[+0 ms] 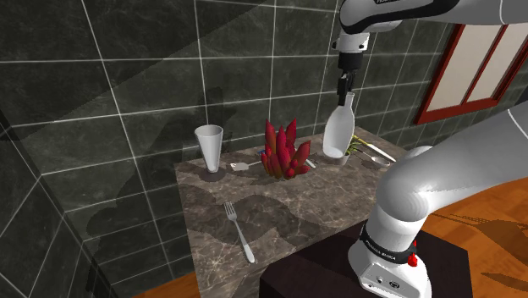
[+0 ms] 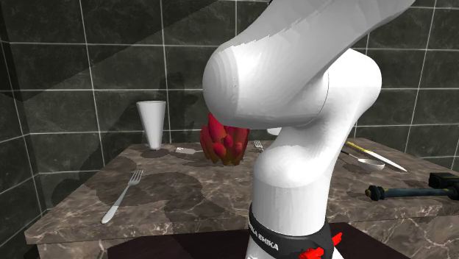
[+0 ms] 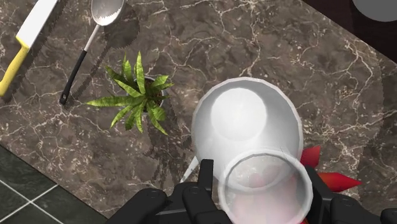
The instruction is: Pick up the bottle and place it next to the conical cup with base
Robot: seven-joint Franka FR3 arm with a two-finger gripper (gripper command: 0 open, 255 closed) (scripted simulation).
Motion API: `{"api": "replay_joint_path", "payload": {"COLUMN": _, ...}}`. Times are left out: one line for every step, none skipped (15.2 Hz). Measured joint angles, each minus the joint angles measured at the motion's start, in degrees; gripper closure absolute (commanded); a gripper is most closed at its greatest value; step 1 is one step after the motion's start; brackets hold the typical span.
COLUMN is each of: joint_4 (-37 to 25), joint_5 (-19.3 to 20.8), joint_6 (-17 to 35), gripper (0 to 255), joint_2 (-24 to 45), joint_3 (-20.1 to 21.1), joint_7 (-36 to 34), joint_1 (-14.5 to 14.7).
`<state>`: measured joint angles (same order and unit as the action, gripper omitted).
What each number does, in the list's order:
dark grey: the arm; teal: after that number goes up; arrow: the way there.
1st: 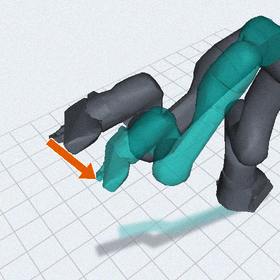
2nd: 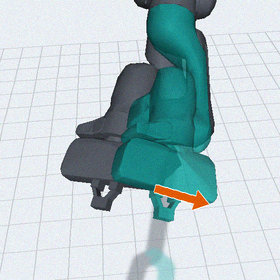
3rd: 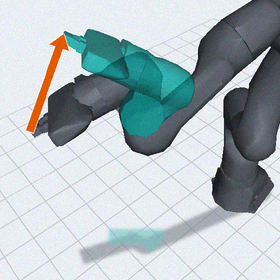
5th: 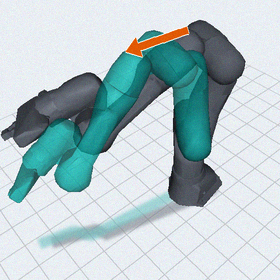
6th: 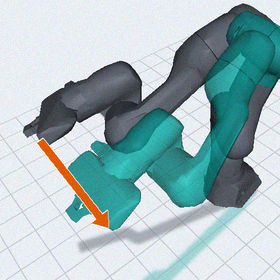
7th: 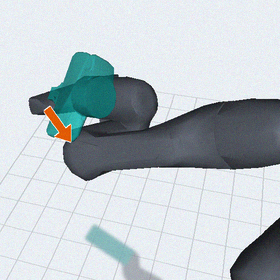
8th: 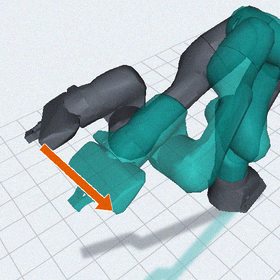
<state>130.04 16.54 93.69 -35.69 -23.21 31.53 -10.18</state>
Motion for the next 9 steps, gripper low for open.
{"api": "replay_joint_path", "payload": {"joint_4": -0.77, "joint_5": -0.11, "joint_6": -0.80, "gripper": 255, "joint_2": -0.02, "joint_3": 0.18, "joint_7": 0.06, "joint_1": 0.04}}
{"api": "replay_joint_path", "payload": {"joint_4": -1.65, "joint_5": -0.19, "joint_6": -1.42, "gripper": 255, "joint_2": 0.22, "joint_3": 0.17, "joint_7": 0.26, "joint_1": 0.08}}
{"api": "replay_joint_path", "payload": {"joint_4": -2.47, "joint_5": -0.31, "joint_6": -2.19, "gripper": 255, "joint_2": 0.27, "joint_3": 0.33, "joint_7": 0.31, "joint_1": 0.13}}
{"api": "replay_joint_path", "payload": {"joint_4": -3.24, "joint_5": -0.41, "joint_6": -2.95, "gripper": 255, "joint_2": 0.29, "joint_3": 0.48, "joint_7": 0.37, "joint_1": 0.17}}
{"api": "replay_joint_path", "payload": {"joint_4": -3.93, "joint_5": -0.51, "joint_6": -3.78, "gripper": 255, "joint_2": 0.17, "joint_3": 0.71, "joint_7": 0.37, "joint_1": 0.18}}
{"api": "replay_joint_path", "payload": {"joint_4": -4.96, "joint_5": -0.63, "joint_6": -4.43, "gripper": 255, "joint_2": 0.53, "joint_3": 0.73, "joint_7": 0.55, "joint_1": 0.27}}
{"api": "replay_joint_path", "payload": {"joint_4": -5.95, "joint_5": -0.75, "joint_6": -5.12, "gripper": 255, "joint_2": 0.82, "joint_3": 0.76, "joint_7": 0.70, "joint_1": 0.34}}
{"api": "replay_joint_path", "payload": {"joint_4": -6.64, "joint_5": -0.80, "joint_6": -5.73, "gripper": 255, "joint_2": 0.90, "joint_3": 0.83, "joint_7": 0.82, "joint_1": 0.35}}
{"api": "replay_joint_path", "payload": {"joint_4": -7.61, "joint_5": -0.96, "joint_6": -6.34, "gripper": 255, "joint_2": 1.26, "joint_3": 0.89, "joint_7": 0.90, "joint_1": 0.46}}
